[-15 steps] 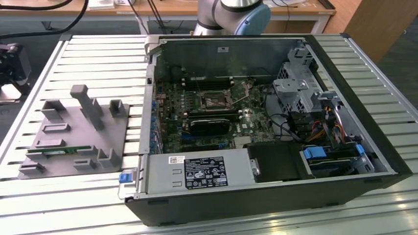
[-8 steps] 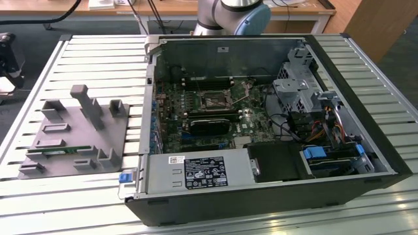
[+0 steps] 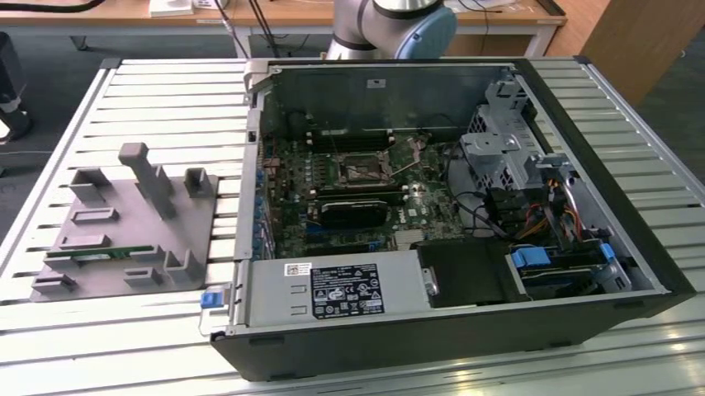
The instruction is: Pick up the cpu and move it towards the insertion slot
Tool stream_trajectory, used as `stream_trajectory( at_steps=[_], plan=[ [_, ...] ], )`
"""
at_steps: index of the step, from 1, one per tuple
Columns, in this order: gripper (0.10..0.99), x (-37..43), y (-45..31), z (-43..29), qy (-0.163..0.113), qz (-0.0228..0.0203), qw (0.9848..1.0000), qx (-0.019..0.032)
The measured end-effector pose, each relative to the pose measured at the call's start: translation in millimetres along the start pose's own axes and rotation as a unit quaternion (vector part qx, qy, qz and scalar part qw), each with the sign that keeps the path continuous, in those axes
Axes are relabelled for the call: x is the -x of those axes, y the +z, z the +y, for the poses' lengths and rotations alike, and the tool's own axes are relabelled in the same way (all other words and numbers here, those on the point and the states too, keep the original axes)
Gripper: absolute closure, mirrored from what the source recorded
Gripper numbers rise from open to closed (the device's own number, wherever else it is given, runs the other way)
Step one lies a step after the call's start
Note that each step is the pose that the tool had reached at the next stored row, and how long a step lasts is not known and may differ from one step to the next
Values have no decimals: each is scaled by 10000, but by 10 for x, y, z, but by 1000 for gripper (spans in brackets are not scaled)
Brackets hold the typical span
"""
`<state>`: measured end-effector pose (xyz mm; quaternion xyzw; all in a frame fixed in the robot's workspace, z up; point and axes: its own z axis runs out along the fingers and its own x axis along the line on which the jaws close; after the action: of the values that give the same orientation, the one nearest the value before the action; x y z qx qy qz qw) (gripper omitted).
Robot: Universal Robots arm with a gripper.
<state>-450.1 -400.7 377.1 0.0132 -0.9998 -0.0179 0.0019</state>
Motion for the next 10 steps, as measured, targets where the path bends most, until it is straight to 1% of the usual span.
stream_trajectory(
  at_steps=[7,8,10],
  plan=[
    [545,-1,-282,11,0,0,10000,-1],
    [545,-1,-312,12,0,1,10000,-1],
    [545,12,-314,12,0,-1,10000,0]
  ],
)
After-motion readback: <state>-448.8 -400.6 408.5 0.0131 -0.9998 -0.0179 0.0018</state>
